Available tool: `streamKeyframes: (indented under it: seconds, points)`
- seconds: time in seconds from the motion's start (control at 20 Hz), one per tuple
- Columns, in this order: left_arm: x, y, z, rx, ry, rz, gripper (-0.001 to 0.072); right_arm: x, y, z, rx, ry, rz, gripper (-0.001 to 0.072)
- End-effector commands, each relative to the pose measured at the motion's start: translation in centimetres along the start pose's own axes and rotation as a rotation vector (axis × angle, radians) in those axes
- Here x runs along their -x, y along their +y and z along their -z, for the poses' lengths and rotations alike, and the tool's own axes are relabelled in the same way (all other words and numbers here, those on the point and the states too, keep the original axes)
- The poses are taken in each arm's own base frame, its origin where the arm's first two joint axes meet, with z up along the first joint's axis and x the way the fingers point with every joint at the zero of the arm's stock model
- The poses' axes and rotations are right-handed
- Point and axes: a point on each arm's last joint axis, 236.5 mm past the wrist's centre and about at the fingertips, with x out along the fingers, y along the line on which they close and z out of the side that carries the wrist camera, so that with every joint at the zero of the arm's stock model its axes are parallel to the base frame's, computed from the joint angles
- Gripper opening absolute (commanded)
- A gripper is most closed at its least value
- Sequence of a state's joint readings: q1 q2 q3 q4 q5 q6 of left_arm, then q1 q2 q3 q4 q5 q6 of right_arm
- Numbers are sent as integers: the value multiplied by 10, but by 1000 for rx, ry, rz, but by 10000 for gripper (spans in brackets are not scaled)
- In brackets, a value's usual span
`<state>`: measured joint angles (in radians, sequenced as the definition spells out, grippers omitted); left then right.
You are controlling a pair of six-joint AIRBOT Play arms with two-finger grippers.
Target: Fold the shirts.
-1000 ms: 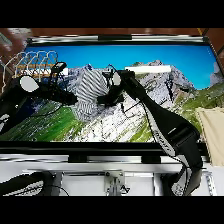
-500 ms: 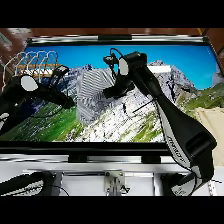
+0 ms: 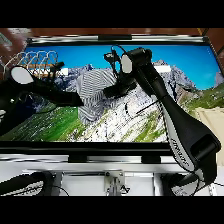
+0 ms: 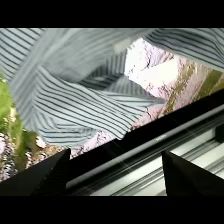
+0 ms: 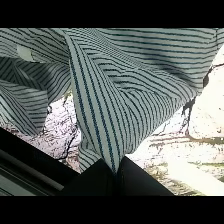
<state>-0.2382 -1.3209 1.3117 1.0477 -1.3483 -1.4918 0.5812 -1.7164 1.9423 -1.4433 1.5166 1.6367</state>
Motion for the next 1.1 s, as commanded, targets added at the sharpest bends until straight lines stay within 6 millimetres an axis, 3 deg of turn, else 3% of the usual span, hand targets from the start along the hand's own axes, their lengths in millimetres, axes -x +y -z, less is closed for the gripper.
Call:
streamKeyframes:
  seconds: [0.0, 0.1, 0.2, 0.5, 0.7, 0.85, 1.05]
  points:
    - [-40, -16, 28, 50, 134, -22, 706, -2, 1, -10, 10, -40, -6, 78]
    - [-60, -17, 21, 66, 136, -10, 706, -2, 1, -10, 30, -37, -4, 79]
    - [-68, -12, 13, 93, 112, -13, 706, -2, 0, -8, 56, -30, 0, 78]
    - [-46, 5, -11, 132, 39, -36, 705, -2, -2, -2, 88, -4, 6, 79]
    - [-70, 21, -2, 161, 115, -56, 702, -2, -1, -2, 87, -5, 2, 79]
    - [-87, 38, -14, 197, 93, -75, 598, 2, 2, -2, 85, -10, -6, 79]
    - [-84, 54, -27, 226, 47, -81, 131, 11, 7, -2, 87, -27, -22, 79]
